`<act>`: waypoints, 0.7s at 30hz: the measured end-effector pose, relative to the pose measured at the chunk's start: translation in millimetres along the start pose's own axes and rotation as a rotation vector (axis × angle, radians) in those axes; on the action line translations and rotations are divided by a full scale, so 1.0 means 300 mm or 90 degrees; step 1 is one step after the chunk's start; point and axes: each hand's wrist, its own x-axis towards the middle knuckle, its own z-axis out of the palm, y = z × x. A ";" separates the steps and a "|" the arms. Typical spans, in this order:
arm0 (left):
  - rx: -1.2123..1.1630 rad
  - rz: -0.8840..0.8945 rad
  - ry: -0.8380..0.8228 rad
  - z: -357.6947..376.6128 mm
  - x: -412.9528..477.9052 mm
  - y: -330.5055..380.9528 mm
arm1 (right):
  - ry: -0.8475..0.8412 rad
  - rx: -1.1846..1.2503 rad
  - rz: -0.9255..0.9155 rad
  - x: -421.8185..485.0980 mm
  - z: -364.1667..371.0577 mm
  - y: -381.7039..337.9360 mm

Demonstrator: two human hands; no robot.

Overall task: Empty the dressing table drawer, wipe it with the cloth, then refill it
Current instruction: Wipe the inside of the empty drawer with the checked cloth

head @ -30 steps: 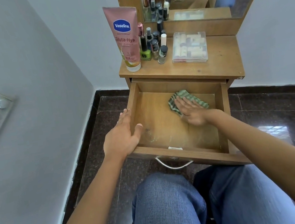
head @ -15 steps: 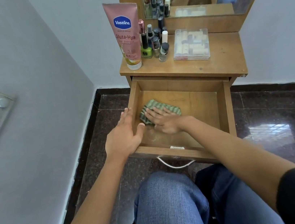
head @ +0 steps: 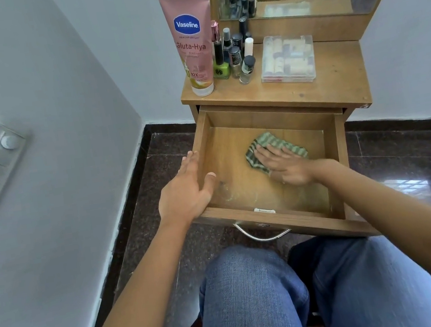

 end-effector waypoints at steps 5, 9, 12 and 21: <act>0.007 -0.005 -0.002 -0.003 0.001 0.007 | -0.024 -0.040 -0.062 0.008 0.040 -0.062; 0.015 -0.001 -0.004 -0.001 -0.001 0.006 | -0.033 -0.071 -0.109 0.080 0.034 -0.155; 0.018 0.005 0.000 -0.002 0.000 0.007 | -0.004 -0.072 -0.125 0.146 0.004 -0.209; 0.023 0.013 -0.025 -0.020 -0.002 0.002 | 0.015 -0.040 -0.061 0.167 -0.063 -0.103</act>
